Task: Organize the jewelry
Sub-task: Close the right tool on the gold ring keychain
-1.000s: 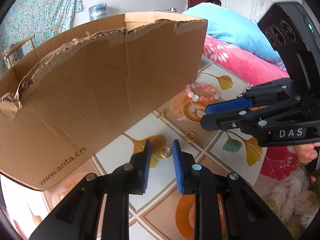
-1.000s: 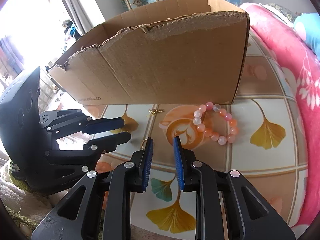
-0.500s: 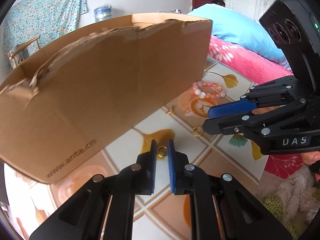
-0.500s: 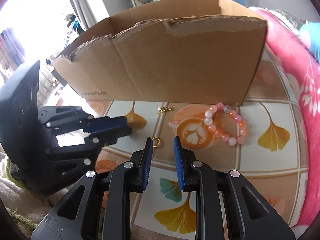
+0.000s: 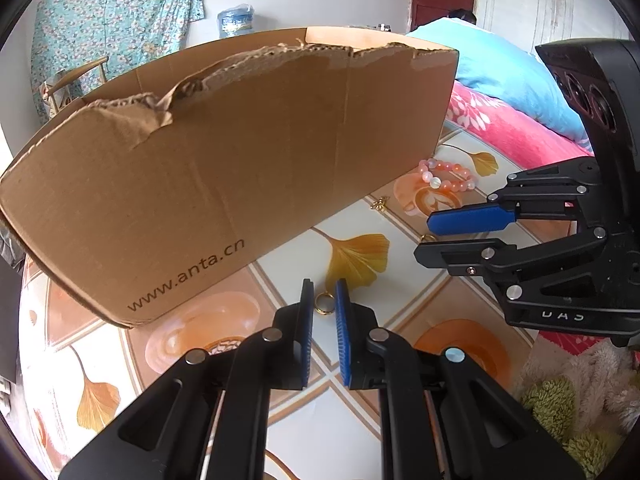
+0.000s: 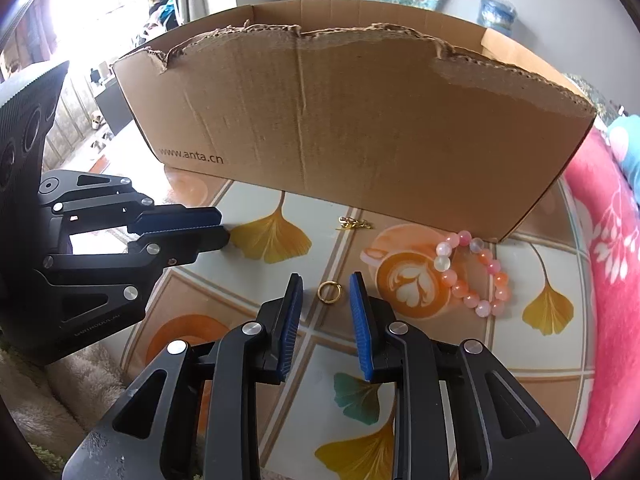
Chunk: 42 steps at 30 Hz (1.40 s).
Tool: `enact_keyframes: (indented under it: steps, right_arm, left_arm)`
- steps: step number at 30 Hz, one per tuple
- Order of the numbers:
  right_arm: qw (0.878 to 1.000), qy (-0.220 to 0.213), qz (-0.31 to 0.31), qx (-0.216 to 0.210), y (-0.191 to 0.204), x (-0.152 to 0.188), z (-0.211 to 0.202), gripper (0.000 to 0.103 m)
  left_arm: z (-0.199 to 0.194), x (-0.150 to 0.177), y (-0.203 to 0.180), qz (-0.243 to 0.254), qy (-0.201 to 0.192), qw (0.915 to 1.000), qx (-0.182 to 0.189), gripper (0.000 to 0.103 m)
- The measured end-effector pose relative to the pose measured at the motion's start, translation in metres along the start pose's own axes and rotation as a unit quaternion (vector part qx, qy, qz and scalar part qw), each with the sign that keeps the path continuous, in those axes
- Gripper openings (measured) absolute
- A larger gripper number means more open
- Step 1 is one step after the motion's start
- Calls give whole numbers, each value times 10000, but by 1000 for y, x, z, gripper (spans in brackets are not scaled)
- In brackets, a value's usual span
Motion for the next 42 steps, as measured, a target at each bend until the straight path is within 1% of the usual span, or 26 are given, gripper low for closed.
enact_keyframes:
  steps: [3, 5, 9, 12, 13, 14, 21, 24, 25, 26, 27, 31, 34, 36, 39, 42]
  right_arm:
    - [10000, -9, -29, -5, 5, 0, -1, 20]
    - [10000, -12, -27, -6, 7, 0, -4, 11]
    - [10000, -20, 32, -24, 8, -1, -6, 9]
    - [9999, -37, 123, -66, 2, 0, -8, 8]
    - [9999, -47, 147, -76, 0, 0, -8, 7]
    - [9998, -55, 184, -97, -3, -1, -8, 1]
    - [9991, 17, 334, -253, -10, 0, -11, 2]
    - [9989, -6, 373, -287, -14, -1, -16, 9]
    - [9990, -10, 362, -280, -13, -1, -18, 16]
    - [9991, -25, 335, -256, -12, -2, -18, 19]
    - [9993, -13, 296, -239, -11, -2, -19, 20]
    - [9998, 89, 135, -109, -4, 1, -13, 20]
    - [10000, 88, 9, -16, 2, 4, -16, 20]
    - [9999, 110, -93, 42, 6, 5, -17, 18]
    - [9997, 155, -199, 66, 13, 4, -15, 11]
    - [9994, 139, -261, 175, 17, 4, -16, 9]
  left_arm:
    - [0, 0, -1, 8, -10, 10000, -8, 10]
    - [0, 1, 0, 16, -11, 10000, -3, 10]
    - [0, 1, 0, 9, -15, 10000, -4, 10]
    - [-1, 1, 0, 7, -23, 10000, -7, 10]
    - [-1, 1, 0, 4, -23, 10000, -3, 10]
    - [-1, 0, 0, -9, -23, 10000, 2, 10]
    - [-2, 0, 2, -86, -37, 9999, 35, 10]
    - [-2, 0, 2, -98, -30, 9999, 23, 10]
    - [-2, 0, 2, -98, -29, 9999, 20, 10]
    - [-2, 0, 2, -99, -27, 9999, 18, 10]
    - [-2, 0, 2, -100, -24, 9999, 18, 10]
    - [-3, 1, 2, -83, -24, 10000, 17, 10]
    - [-2, 1, 1, -85, -23, 10000, 18, 10]
    - [-2, 1, 1, -82, -27, 10000, 20, 10]
    - [-2, 1, 1, -83, -27, 10000, 13, 10]
    - [-2, 1, 1, -62, -30, 10000, -5, 10]
Point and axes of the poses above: each gripper's, at about its wrist camera, not at the fingertips, and z roughly the way its jaws point, y to its left, x to its underside, the point moved 7 cm from there along z, roughly the way its jaws point, and after that the axes turned 7 degrees about x, right-handed, at the moved point
